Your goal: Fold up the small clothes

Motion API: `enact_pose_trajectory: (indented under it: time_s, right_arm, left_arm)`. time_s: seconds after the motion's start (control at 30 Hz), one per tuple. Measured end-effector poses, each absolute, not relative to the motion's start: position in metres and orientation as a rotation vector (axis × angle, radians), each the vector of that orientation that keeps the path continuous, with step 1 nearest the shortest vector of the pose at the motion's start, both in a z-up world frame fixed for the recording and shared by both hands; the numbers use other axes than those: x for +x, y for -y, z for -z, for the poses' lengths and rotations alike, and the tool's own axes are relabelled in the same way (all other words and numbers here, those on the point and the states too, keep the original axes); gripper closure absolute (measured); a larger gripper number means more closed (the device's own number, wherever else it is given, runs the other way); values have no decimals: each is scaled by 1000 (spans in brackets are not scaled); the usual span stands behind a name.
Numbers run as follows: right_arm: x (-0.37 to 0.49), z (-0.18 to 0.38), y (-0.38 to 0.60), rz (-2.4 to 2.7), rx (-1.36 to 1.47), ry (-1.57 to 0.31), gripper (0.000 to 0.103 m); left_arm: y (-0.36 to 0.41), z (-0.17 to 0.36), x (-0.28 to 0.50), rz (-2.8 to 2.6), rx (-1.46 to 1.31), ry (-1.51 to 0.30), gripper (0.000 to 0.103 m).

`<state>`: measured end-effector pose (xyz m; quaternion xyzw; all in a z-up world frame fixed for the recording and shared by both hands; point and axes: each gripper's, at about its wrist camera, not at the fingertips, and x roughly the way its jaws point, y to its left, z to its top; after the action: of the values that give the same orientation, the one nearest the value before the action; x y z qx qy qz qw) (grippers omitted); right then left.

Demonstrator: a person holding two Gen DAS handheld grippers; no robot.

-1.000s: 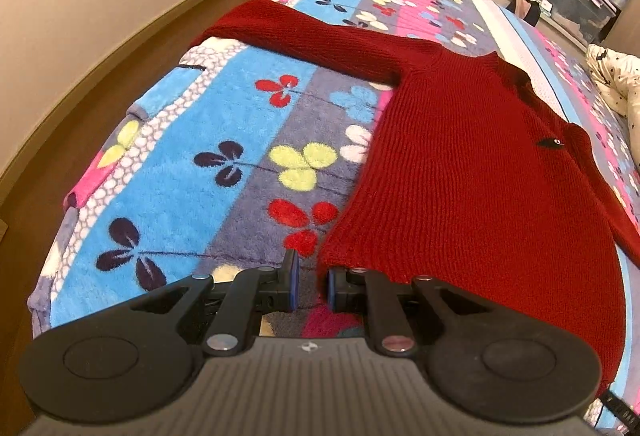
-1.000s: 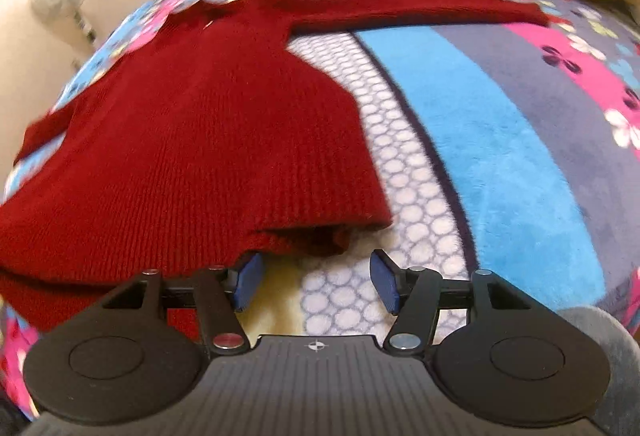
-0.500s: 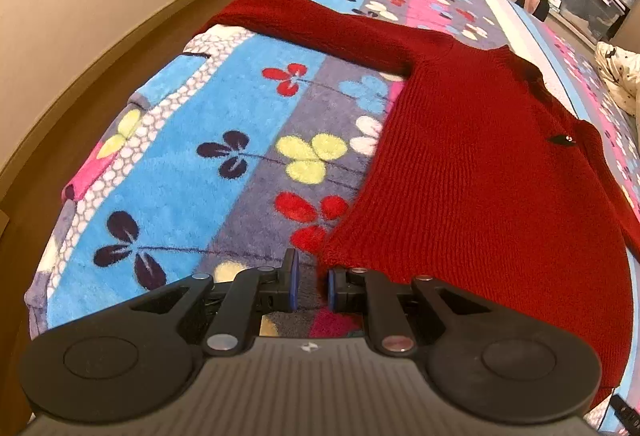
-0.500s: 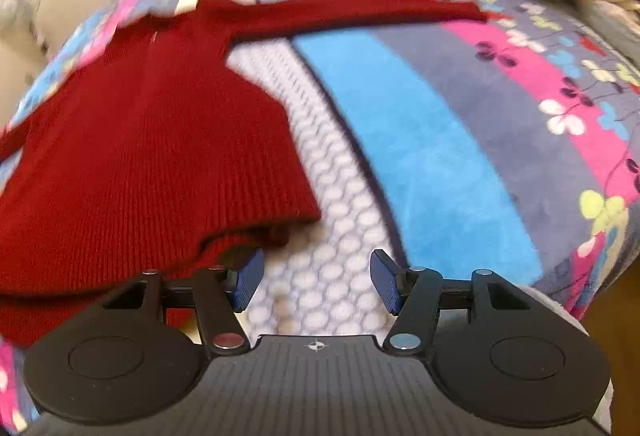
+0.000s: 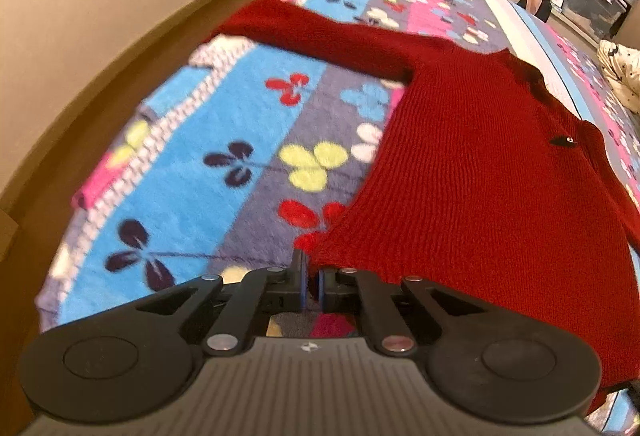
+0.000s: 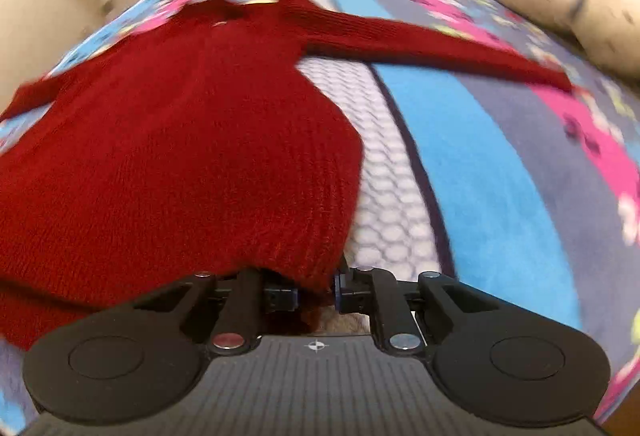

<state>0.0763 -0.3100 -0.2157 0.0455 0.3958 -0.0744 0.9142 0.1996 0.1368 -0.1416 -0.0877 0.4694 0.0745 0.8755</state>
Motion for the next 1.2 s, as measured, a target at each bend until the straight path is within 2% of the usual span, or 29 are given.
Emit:
enact_pose_trajectory:
  time_s: [0.13, 0.23, 0.3, 0.4, 0.47, 0.77, 1.0, 1.13, 1.2]
  right_arm:
    - [41, 139, 315, 91, -114, -684, 88]
    - [13, 104, 310, 46, -220, -650, 88]
    - [4, 115, 306, -9, -241, -739, 88]
    - [10, 184, 306, -54, -176, -1033, 88]
    - [12, 215, 309, -41, -105, -1127, 88]
    - [4, 189, 312, -27, -78, -1021, 88]
    - [-16, 145, 303, -16, -196, -919, 88]
    - [-14, 166, 309, 12, -192, -969, 88]
    - [-10, 186, 307, 20, -191, -1080, 83]
  left_arm:
    - [-143, 113, 173, -136, -159, -942, 99]
    - [-160, 113, 144, -147, -166, -952, 99]
    - [-174, 132, 131, -155, -186, -1008, 99]
    - [-183, 173, 125, -162, -201, -1099, 99]
    - [-182, 189, 125, -163, -199, -1148, 99]
    - [-183, 174, 118, -143, -185, -1112, 98]
    - [-160, 123, 76, -69, -130, -987, 101]
    - [-174, 142, 64, -121, -96, -1021, 103]
    - [-187, 149, 59, -115, -147, -1052, 102]
